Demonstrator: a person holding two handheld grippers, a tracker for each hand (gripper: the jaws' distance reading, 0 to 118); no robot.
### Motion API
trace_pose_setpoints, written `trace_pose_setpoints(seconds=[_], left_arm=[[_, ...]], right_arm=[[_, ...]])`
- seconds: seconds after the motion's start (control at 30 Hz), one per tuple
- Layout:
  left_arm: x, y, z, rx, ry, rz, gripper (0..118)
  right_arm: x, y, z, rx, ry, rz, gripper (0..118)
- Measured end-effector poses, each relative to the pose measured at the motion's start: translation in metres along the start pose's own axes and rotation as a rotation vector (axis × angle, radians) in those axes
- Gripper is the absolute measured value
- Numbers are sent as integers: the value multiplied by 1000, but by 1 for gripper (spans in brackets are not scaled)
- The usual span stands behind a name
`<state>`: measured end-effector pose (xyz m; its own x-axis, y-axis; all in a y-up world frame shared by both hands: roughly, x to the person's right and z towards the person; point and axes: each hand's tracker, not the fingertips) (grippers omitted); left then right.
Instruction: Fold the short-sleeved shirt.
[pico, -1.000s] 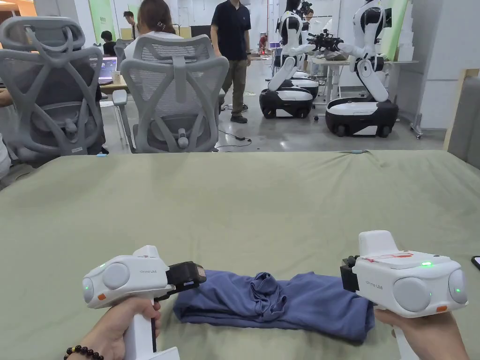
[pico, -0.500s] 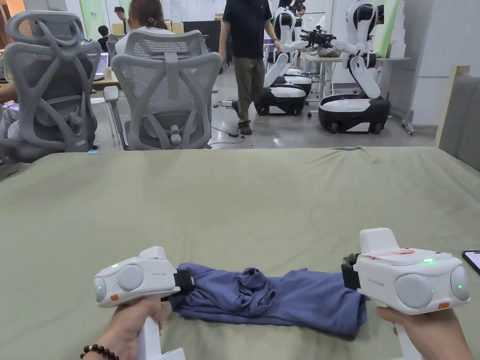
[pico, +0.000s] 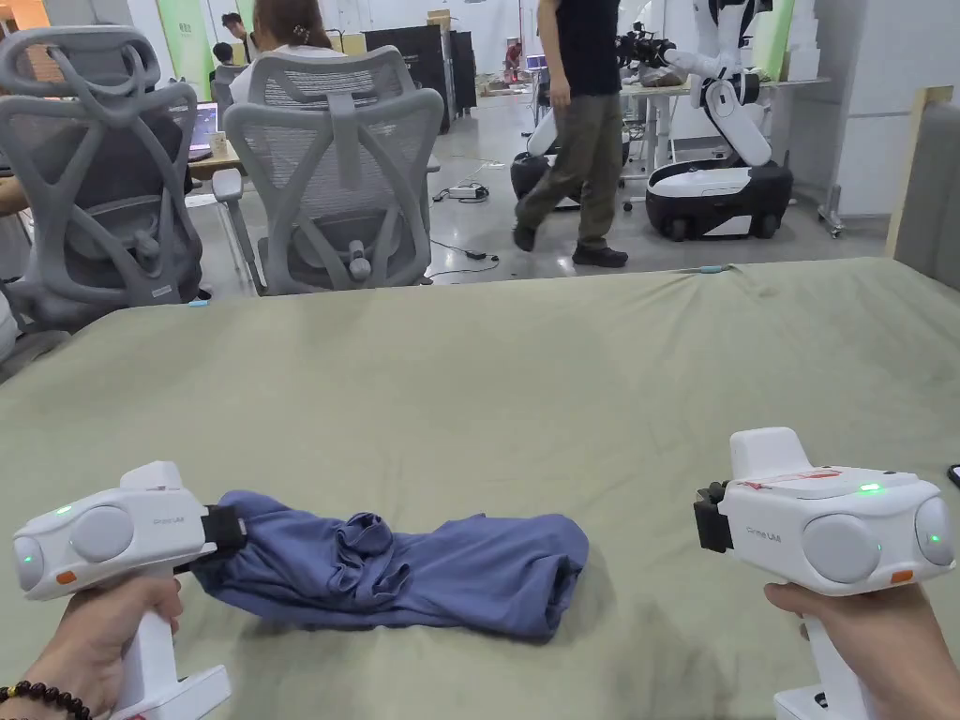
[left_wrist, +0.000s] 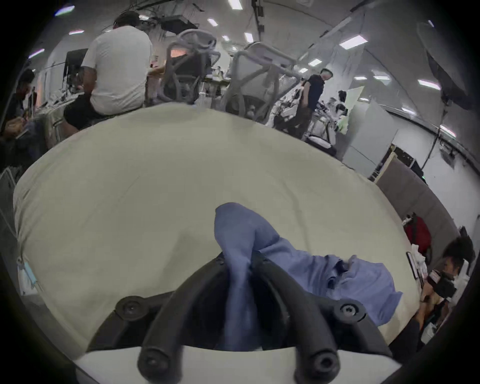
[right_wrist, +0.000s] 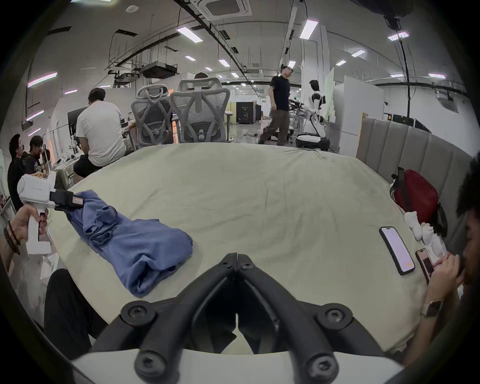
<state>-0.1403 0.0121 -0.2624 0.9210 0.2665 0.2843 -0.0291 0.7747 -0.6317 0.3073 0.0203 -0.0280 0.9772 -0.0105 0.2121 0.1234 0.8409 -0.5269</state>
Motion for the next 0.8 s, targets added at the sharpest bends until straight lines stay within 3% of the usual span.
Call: trace_pose_setpoints(seconds=[0.17, 0.3, 0.5, 0.7, 0.8], left_arm=[[56, 7, 22, 38, -114, -58, 11], [120, 0, 25, 47, -179, -225, 11], [192, -18, -7, -49, -365, -237, 11], [231, -60, -62, -221, -334, -284, 11], [232, -73, -74, -220, -331, -301, 11]], right_arm=[[-10, -1, 2, -4, 21, 12, 0], [-11, -2, 6, -8, 24, 24, 0], [1, -5, 15, 0, 3, 13, 0], [23, -13, 28, 5, -21, -24, 0], [31, -16, 34, 5, -38, -29, 0]])
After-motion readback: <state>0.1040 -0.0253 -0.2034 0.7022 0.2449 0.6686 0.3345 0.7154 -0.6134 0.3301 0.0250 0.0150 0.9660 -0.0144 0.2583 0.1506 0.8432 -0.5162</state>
